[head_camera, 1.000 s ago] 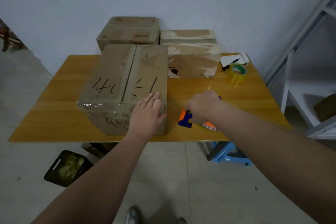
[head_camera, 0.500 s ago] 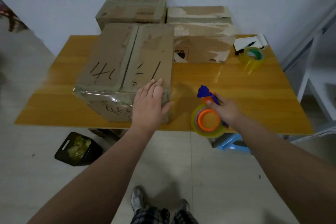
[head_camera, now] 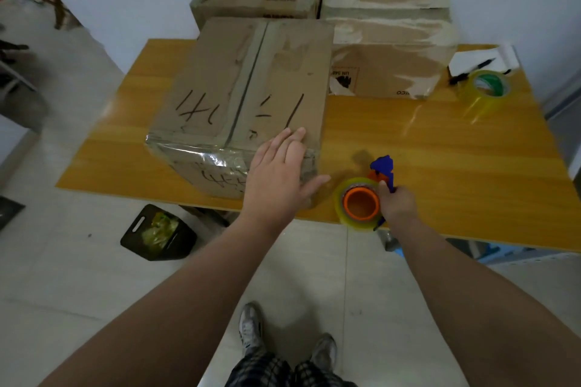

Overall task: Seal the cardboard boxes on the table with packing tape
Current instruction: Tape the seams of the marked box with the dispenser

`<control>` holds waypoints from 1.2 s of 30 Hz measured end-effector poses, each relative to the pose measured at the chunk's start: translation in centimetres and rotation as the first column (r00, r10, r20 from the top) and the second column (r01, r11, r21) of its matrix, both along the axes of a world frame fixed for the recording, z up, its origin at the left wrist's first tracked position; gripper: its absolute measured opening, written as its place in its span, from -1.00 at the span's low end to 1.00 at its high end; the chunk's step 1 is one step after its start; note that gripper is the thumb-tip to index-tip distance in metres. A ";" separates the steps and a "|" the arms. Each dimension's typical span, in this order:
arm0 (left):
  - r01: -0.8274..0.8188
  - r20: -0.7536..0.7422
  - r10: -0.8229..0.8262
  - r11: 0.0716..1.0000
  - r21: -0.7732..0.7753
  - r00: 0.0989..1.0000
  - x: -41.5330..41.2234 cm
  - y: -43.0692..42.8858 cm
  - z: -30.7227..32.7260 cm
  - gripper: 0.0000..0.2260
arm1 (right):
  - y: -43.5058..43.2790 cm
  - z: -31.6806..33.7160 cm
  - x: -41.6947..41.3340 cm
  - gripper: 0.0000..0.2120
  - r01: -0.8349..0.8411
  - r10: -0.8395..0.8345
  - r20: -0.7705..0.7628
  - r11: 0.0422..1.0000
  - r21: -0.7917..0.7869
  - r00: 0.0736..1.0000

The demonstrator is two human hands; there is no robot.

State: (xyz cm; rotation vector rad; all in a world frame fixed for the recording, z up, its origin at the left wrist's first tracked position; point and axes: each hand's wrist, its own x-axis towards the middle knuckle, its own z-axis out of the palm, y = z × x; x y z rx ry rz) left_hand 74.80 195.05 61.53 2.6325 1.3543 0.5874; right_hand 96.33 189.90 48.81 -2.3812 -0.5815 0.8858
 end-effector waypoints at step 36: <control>0.113 -0.328 -0.098 0.993 0.028 0.939 -5.9 1.6 1.2 -0.34 | 2.1 7.6 -10.7 -0.61 0.647 -0.202 -0.872 0.745 0.159 0.447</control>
